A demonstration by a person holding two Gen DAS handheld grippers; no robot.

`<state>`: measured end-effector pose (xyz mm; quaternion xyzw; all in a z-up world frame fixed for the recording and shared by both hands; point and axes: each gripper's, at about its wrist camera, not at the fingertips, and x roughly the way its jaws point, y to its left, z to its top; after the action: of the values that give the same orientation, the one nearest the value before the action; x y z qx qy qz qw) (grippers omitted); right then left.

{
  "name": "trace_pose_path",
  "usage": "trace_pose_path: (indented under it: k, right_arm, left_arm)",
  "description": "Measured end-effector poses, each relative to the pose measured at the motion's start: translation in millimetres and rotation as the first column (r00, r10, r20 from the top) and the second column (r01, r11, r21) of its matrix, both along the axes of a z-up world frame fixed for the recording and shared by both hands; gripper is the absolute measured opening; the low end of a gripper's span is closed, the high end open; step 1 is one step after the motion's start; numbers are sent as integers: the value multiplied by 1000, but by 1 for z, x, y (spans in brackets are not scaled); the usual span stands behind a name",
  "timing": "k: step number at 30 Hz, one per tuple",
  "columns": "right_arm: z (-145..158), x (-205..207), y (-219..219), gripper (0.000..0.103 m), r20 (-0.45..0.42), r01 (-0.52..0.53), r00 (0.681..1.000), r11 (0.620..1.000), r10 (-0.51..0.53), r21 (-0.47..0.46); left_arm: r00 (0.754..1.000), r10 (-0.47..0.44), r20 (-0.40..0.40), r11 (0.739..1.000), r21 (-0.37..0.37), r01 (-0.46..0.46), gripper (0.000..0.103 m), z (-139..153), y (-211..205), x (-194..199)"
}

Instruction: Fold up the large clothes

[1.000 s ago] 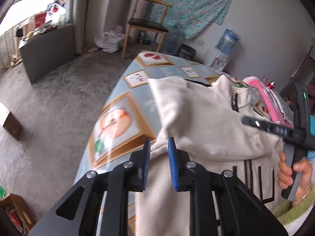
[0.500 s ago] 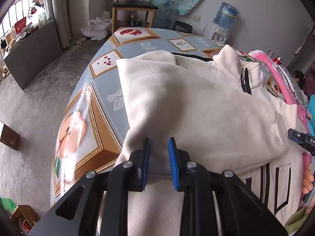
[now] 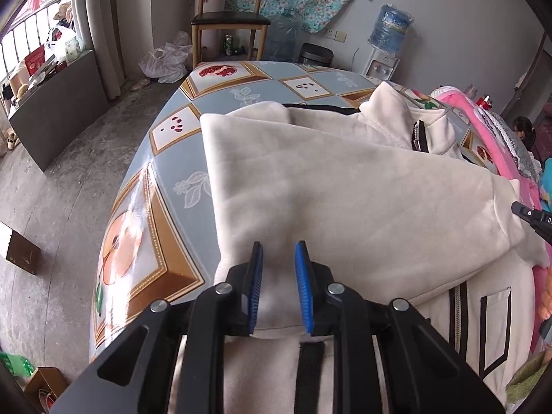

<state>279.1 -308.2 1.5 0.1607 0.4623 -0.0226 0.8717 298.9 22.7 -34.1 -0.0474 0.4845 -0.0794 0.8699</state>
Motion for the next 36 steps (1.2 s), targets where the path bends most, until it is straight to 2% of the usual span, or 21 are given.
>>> trace_pose_path:
  k: [2, 4, 6, 8, 10, 12, 14, 17, 19, 20, 21, 22, 25, 27, 29, 31, 32, 36]
  right_arm:
    - [-15, 1, -6, 4, -34, 4, 999, 999, -2, 45]
    - [-38, 1, -7, 6, -88, 4, 996, 999, 0, 37]
    - [-46, -1, -8, 13, -103, 5, 995, 1000, -3, 18]
    - [-38, -7, -7, 18, -82, 19, 996, 1000, -21, -20]
    - [-22, -11, -1, 30, -41, 13, 999, 998, -16, -68]
    - [-10, -12, 12, 32, -6, -23, 1000, 993, 23, -112]
    - [-11, -3, 27, 35, -17, -69, 998, 989, 67, -128]
    - [-36, 9, 49, 39, -90, -124, 990, 978, 111, -167]
    - [-50, 10, 54, 42, -119, -146, 985, 970, 124, -197]
    - [-49, 7, 56, 43, -121, -153, 984, 966, 130, -208]
    - [-46, 5, 53, 48, -136, -155, 982, 968, 129, -198]
    - [-38, 0, 48, 59, -130, -144, 984, 974, 122, -177]
    - [-4, -25, 16, 82, -49, -86, 996, 987, 80, -138]
    - [19, -47, -24, 85, -7, -3, 1000, 994, 2, -112]
    - [37, -69, -75, 85, 15, 106, 994, 993, -105, -56]
    - [49, -97, -139, 85, 29, 244, 969, 970, -244, 24]
    - [53, -111, -172, 85, 29, 318, 947, 947, -320, 55]
    - [48, -155, -285, 85, -16, 543, 838, 829, -546, 132]
  left_arm:
    - [1000, 0, -17, 1000, -1, 0, 19, -5, -2, 0]
    - [1000, 9, -30, 1000, 5, -9, 19, -11, -2, 0]
    - [999, 13, -32, 1000, -2, -13, 19, -12, 1, -1]
    - [1000, 13, -24, 1000, -1, -13, 19, -6, 3, -3]
    - [1000, 12, -1, 1000, 4, -12, 19, 2, 4, -4]
    - [1000, 4, 12, 1000, -4, -4, 19, 8, 2, -3]
    - [1000, -7, 16, 1000, -2, 7, 19, 12, -5, 2]
    - [1000, -25, -7, 1000, 8, 25, 19, 7, -17, 9]
    - [999, -32, -23, 999, 24, 32, 25, 2, -26, 13]
    - [999, -33, -31, 999, 34, 34, 34, -1, -29, 13]
    - [999, -35, -38, 998, 47, 37, 41, -3, -32, 15]
    - [998, -38, -42, 998, 56, 41, 43, -5, -35, 15]
    - [998, -48, -46, 996, 68, 51, 56, -8, -41, 16]
    - [998, -51, -46, 996, 75, 55, 64, -9, -45, 16]
    - [997, -52, -51, 994, 89, 57, 68, -11, -49, 17]
    - [997, -47, -56, 994, 93, 52, 71, -14, -51, 17]
    - [997, -44, -58, 994, 93, 49, 72, -15, -52, 18]
    - [998, -39, -48, 993, 105, 44, 75, -18, -54, 17]
